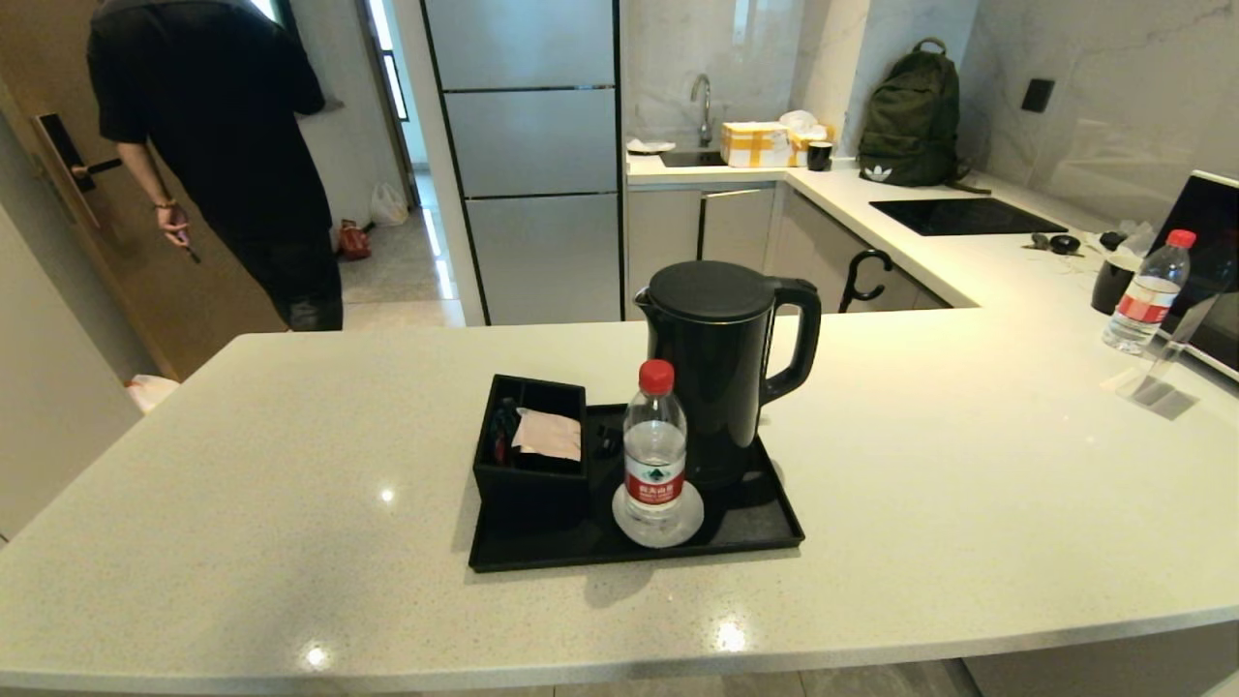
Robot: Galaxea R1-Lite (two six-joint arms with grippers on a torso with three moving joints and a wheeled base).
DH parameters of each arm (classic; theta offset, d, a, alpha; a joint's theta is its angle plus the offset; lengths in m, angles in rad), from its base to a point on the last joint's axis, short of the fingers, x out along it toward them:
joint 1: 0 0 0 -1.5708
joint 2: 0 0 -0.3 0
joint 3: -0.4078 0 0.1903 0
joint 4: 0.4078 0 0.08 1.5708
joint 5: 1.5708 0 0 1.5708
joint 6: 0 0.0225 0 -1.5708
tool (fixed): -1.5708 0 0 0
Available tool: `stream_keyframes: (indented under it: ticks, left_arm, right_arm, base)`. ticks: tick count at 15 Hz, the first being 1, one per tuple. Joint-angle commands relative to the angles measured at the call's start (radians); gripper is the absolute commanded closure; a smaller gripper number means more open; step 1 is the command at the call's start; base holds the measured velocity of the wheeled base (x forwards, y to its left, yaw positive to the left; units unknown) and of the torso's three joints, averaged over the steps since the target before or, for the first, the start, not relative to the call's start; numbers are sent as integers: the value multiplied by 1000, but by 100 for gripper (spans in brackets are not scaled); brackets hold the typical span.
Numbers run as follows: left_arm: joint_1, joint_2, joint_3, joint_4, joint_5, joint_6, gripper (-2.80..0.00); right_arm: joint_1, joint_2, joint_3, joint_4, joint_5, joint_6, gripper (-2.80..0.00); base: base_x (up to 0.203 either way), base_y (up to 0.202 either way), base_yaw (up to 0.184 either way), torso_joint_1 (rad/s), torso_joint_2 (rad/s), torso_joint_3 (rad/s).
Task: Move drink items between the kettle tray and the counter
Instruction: Pick up the kettle
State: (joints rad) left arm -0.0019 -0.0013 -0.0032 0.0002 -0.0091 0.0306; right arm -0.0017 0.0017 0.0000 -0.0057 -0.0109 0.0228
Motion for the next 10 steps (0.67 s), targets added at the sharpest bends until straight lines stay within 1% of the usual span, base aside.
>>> stream_keyframes:
  ticks: [1,10]
  left_arm:
    - [0,1,0,0,0,0,0]
    - [0,1,0,0,0,0,0]
  right_arm:
    - [0,1,2,0,0,0,0]
    - [0,1,2,0,0,0,0]
  base:
    - [0,0,0,0,0,0]
    - [0,0,0,0,0,0]
